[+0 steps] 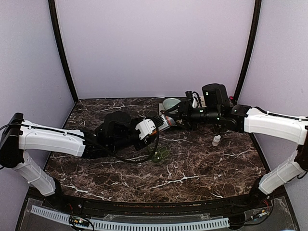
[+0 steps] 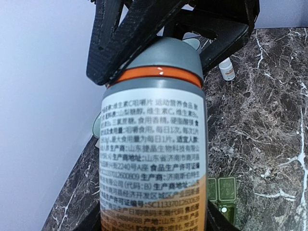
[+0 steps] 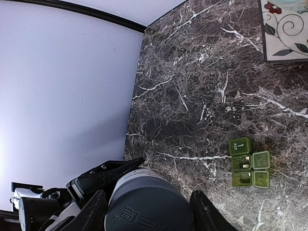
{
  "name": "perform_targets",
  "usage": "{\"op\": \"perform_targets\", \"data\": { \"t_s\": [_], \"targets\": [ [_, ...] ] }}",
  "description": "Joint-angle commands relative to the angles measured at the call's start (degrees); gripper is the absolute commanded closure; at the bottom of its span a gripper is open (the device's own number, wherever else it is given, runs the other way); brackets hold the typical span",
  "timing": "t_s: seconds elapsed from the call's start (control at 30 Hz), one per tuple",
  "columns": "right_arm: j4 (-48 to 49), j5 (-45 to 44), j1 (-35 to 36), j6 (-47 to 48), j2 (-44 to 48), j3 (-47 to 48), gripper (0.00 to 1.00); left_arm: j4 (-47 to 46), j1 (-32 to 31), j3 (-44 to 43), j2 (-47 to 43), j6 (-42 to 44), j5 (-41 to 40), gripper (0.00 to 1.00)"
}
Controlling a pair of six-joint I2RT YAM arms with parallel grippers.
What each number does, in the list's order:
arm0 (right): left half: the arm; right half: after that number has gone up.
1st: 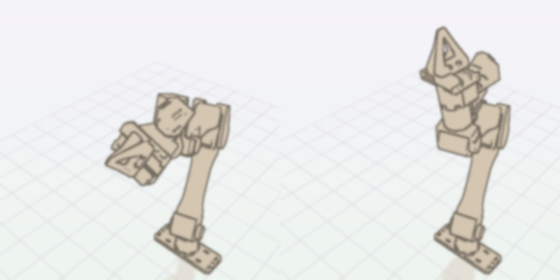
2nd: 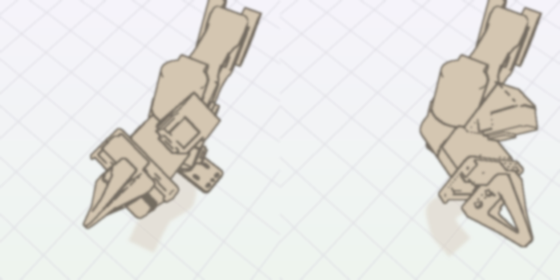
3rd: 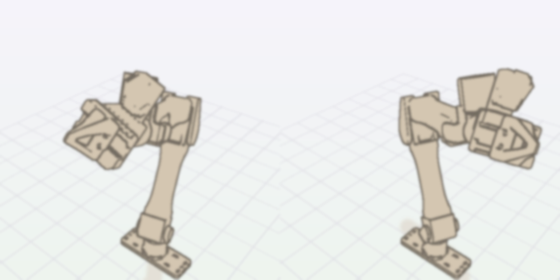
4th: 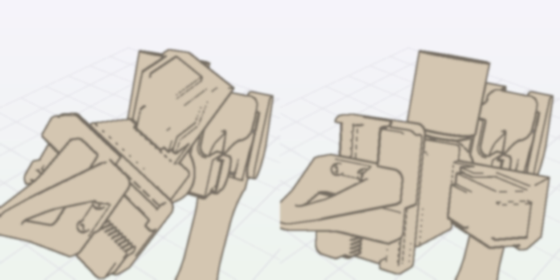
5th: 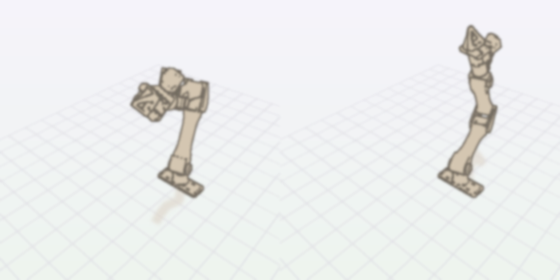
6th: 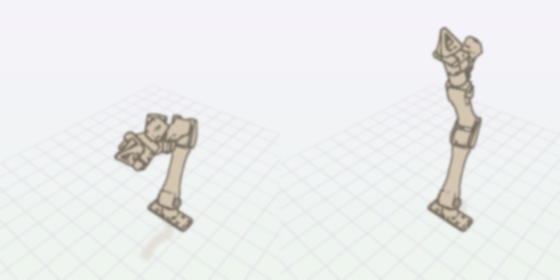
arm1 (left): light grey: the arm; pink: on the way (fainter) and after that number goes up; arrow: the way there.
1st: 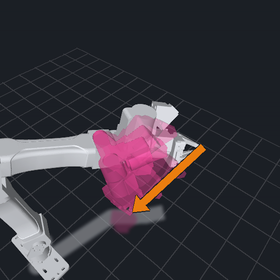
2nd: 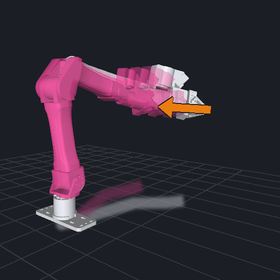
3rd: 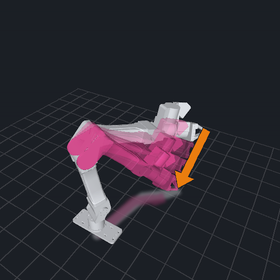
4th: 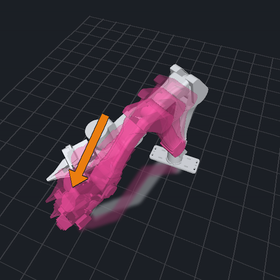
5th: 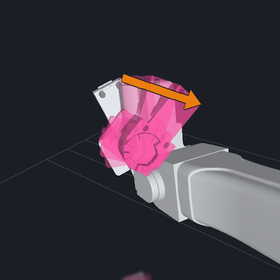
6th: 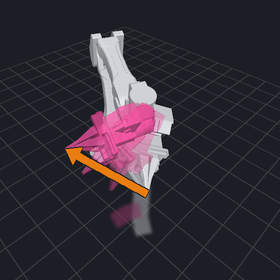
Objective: Sort the pills into containers
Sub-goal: Screw the lid of the pill bottle onto the pill bottle.
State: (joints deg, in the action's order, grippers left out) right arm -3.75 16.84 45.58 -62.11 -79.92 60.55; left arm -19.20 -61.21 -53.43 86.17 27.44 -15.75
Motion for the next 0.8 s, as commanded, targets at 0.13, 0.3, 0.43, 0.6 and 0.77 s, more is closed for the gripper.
{"op": "perform_targets", "data": {
  "t_s": [0.13, 0.3, 0.43, 0.6, 0.77],
  "targets": [
    [-3.8, 0.9, 1.5, 0.7, -1.4, -3.2, 0.58, -22.1, -2.0, -0.5, -6.1, 0.8, 0.6, 1.00],
    [-3.9, -2.0, 1.5, 3.5, 1.6, -2.4, 0.41, -20.5, -2.0, -0.6, -6.4, -0.5, 1.0, 1.00],
    [-2.8, -4.7, 1.5, 6.2, 5.2, -2.6, 0.27, -18.9, -1.9, -0.7, -6.5, -1.5, 1.3, 1.00],
    [-2.3, -7.0, 1.5, 9.7, 9.1, -2.7, 0.21, -17.0, -1.9, -1.1, -6.5, -2.7, 1.5, 1.00],
    [-2.2, -8.2, 1.5, 13.5, 12.4, -3.2, 0.19, -13.2, -0.9, -2.5, -6.5, -5.7, 4.2, 1.00]
  ]
}}
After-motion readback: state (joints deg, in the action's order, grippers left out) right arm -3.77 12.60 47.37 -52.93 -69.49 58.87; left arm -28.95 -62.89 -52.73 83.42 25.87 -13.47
